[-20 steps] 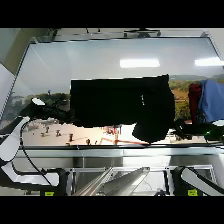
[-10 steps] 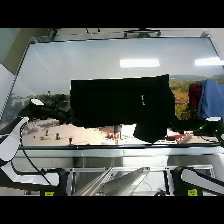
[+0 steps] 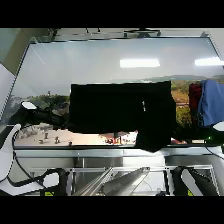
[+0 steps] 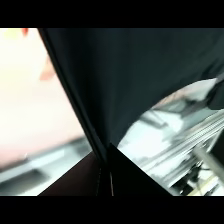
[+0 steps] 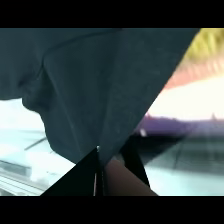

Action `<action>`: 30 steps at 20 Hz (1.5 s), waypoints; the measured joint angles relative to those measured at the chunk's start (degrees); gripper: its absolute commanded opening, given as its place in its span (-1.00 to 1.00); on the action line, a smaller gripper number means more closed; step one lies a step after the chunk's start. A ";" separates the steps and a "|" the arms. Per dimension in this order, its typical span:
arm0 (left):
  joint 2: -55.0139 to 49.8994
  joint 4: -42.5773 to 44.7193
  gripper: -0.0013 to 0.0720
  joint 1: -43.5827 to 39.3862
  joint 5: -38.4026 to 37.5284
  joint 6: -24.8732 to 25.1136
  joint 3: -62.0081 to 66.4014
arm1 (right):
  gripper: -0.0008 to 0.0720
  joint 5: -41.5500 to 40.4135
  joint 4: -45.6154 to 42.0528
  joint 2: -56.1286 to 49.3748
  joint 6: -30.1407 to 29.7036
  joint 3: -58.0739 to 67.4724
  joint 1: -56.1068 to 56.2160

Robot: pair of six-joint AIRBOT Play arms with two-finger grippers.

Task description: Fold the shirts.

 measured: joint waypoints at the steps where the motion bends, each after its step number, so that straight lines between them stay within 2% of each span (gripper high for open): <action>1: 1.77 1.68 -0.92 0.11 -0.96 -1.03 -1.22 | -0.93 1.05 -0.87 3.93 1.60 -1.18 0.00; 5: 7.89 6.88 -0.92 0.76 -3.63 -4.24 -4.70 | -0.93 5.42 -4.70 18.27 7.06 -3.34 0.00; 7: 10.21 8.07 -0.92 1.86 -4.37 -4.96 -5.57 | -0.93 6.62 -5.27 22.23 8.39 -3.72 0.00; 12: 12.96 8.37 -0.91 4.76 -4.68 -5.81 -2.05 | -0.93 2.97 2.62 20.76 4.33 -1.49 0.00; 15: 10.51 6.01 -0.92 4.26 -3.72 -5.77 4.94 | -0.93 -1.11 11.39 12.98 -1.42 2.73 0.35; 20: -1.92 3.96 -0.92 0.94 -2.89 -5.53 20.00 | -0.93 -7.98 22.95 -7.45 -11.41 15.45 4.28; 26: -20.28 6.19 -0.93 -2.14 -2.64 -6.51 35.78 | -0.93 -13.55 26.10 -33.11 -19.43 29.73 8.79; 30: -29.86 10.29 -0.93 -2.67 -2.29 -8.70 42.34 | -0.93 -15.93 24.96 -43.60 -23.91 34.56 9.64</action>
